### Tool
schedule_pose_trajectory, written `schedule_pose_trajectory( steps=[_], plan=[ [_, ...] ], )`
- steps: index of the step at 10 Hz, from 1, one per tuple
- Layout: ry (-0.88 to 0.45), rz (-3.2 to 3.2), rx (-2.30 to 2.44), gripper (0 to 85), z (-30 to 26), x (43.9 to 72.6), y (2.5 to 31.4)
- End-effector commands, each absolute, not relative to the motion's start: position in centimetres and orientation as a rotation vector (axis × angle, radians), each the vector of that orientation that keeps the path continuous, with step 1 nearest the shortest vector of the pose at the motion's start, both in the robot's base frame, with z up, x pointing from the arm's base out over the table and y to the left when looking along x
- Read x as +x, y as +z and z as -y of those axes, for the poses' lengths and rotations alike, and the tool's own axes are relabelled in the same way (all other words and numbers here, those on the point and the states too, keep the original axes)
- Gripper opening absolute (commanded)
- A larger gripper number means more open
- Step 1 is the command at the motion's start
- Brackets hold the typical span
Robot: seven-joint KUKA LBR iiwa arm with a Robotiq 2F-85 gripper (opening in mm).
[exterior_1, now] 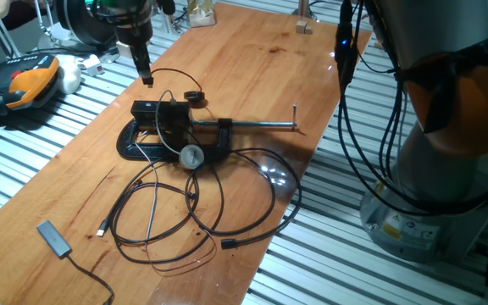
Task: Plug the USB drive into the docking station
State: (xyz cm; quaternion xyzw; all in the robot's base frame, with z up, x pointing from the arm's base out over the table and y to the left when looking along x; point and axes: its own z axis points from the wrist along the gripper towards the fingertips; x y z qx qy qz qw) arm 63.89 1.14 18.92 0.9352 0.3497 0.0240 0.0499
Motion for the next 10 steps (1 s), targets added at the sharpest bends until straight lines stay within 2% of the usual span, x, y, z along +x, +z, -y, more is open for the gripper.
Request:
schedule_pose_trajectory(
  steps=[1, 4, 10],
  plan=[
    [0.061, -1.059, 2.846, 0.0, -0.9, 63.7, 18.6],
    [0.011, -0.983, 2.858, 0.0, -1.5, 64.0, 18.3],
    [0.010, -0.933, 2.842, 0.0, -1.6, 64.1, 17.1]
  ],
)
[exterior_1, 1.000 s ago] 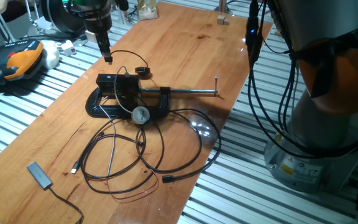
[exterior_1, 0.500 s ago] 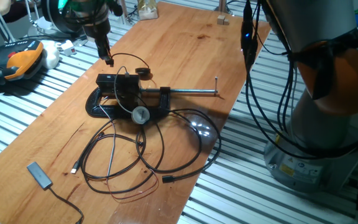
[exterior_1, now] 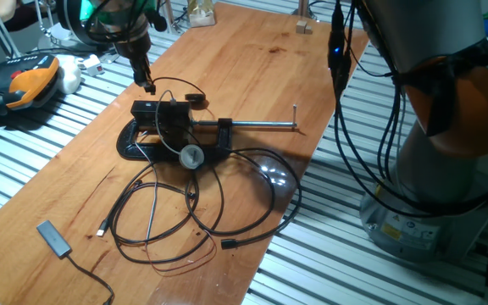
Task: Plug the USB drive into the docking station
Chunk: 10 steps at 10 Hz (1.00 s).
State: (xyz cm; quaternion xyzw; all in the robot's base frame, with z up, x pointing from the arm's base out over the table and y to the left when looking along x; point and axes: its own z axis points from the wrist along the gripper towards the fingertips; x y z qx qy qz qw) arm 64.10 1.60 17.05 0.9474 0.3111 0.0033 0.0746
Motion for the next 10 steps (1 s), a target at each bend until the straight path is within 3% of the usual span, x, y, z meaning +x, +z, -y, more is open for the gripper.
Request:
schedule_pose_trajectory(
  steps=[1, 10],
  plan=[
    [0.006, -0.931, 2.845, 0.0, -1.56, 64.12, 17.03],
    [-0.015, -0.901, 2.835, 0.0, -1.44, 64.51, 16.19]
  ],
)
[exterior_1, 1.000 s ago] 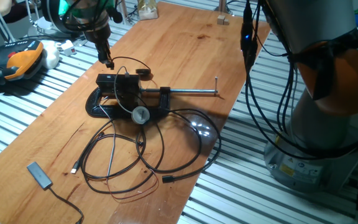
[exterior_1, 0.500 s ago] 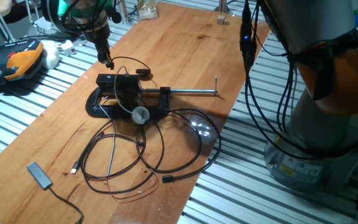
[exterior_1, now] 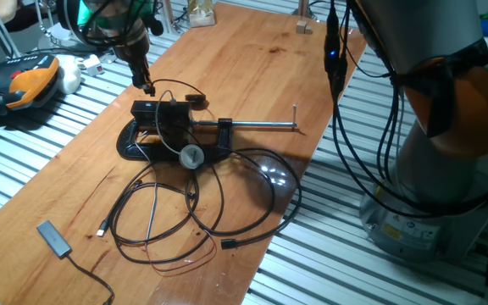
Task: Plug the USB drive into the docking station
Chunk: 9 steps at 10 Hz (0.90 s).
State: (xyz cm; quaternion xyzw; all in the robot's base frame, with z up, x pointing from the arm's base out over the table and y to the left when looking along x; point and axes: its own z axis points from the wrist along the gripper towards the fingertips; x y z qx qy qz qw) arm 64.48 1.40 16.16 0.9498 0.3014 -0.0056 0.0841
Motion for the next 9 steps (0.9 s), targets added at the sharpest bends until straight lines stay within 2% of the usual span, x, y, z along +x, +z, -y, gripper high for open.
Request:
schedule_pose_trajectory(
  steps=[1, 9],
  plan=[
    [-0.019, -0.891, 2.832, 0.0, -1.3, 64.4, 16.1],
    [-0.084, -0.822, 2.854, 0.0, -1.3, 64.8, 14.9]
  ],
)
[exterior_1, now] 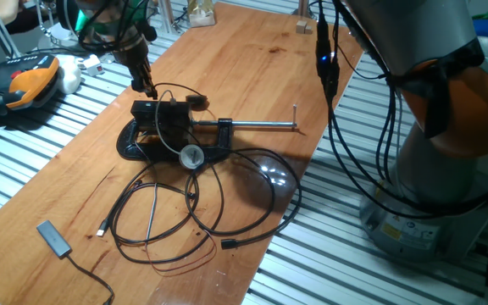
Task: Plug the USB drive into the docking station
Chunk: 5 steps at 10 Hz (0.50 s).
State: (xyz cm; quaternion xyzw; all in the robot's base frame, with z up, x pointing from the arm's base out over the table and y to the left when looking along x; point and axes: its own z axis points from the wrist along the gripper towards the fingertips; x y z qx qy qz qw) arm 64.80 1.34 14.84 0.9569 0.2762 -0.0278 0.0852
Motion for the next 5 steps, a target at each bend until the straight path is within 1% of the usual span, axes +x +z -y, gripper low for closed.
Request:
schedule_pose_trajectory(
  steps=[1, 5],
  plan=[
    [-0.079, -0.826, 2.849, 0.0, -1.52, 64.85, 14.79],
    [-0.067, -0.832, 2.848, 0.0, -2.25, 65.21, 14.80]
  ],
)
